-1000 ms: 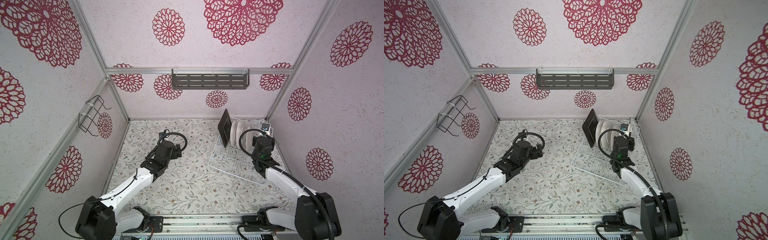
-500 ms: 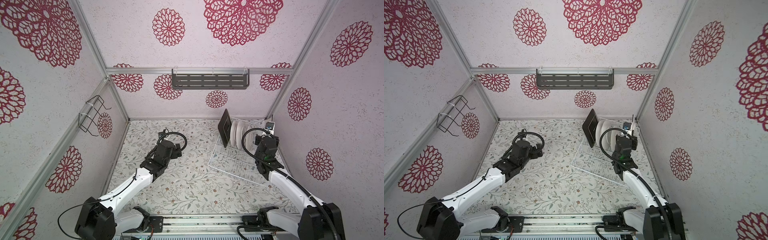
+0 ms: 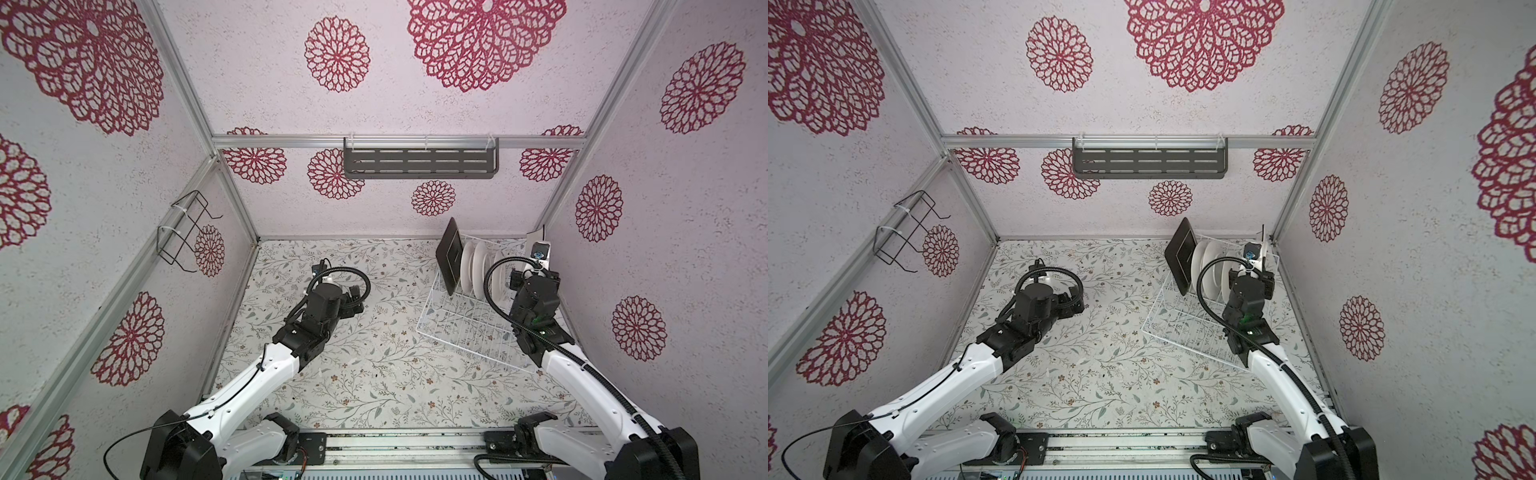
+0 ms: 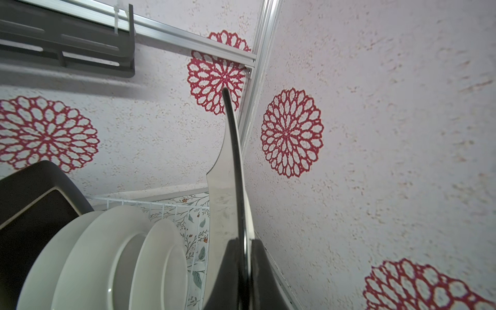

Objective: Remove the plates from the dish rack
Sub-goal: 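Lift the white square plate up out of the rack with the right gripper, then tilt the held plate toward the left gripper while the left gripper approaches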

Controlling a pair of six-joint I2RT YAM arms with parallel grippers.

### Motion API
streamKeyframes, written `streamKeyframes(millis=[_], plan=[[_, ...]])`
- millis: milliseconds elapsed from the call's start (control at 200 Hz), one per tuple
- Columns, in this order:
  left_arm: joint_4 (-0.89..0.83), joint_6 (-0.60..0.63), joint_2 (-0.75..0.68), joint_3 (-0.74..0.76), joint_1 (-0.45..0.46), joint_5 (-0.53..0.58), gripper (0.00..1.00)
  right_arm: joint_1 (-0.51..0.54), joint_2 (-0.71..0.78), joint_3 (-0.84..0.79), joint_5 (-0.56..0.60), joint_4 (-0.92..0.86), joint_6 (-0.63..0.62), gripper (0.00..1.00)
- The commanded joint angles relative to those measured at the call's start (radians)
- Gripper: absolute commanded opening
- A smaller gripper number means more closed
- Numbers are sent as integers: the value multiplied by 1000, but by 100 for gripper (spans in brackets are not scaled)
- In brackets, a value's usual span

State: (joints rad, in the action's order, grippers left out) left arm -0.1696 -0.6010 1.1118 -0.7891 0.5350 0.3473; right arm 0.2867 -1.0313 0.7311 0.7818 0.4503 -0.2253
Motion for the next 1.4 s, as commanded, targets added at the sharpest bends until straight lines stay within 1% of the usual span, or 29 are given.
streamKeyframes(millis=[0, 125, 305, 445, 560, 746, 816, 926, 1066, 1271, 1391], plan=[[24, -23, -36, 14, 11, -22, 97, 12, 84, 93, 37, 182, -13, 0], [21, -49, -53, 16, 12, -55, 97, 26, 102, 93, 48, 166, 6, 0], [45, -116, -67, 23, 11, -137, 97, 48, 123, 100, 62, 169, 34, 0], [88, -161, -62, 37, 13, -166, 97, 56, 131, 121, 72, 156, 96, 0], [91, -166, -42, 22, 13, -177, 97, 63, 148, 128, 83, 153, 176, 0], [64, -164, -23, -21, 14, -196, 97, 70, 172, 131, 93, 179, 215, 0], [70, -188, -24, -30, 11, -228, 97, 74, 180, 140, 86, 172, 233, 0], [118, -231, -31, -29, 12, -284, 97, 79, 194, 154, 83, 124, 305, 0], [157, -282, -38, -17, 10, -295, 97, 80, 226, 121, 57, 157, 394, 0], [214, -333, -31, -6, 5, -315, 97, 83, 277, 73, -7, 185, 572, 0], [242, -373, -30, 3, 3, -332, 97, 83, 278, 67, -50, 199, 620, 0]])
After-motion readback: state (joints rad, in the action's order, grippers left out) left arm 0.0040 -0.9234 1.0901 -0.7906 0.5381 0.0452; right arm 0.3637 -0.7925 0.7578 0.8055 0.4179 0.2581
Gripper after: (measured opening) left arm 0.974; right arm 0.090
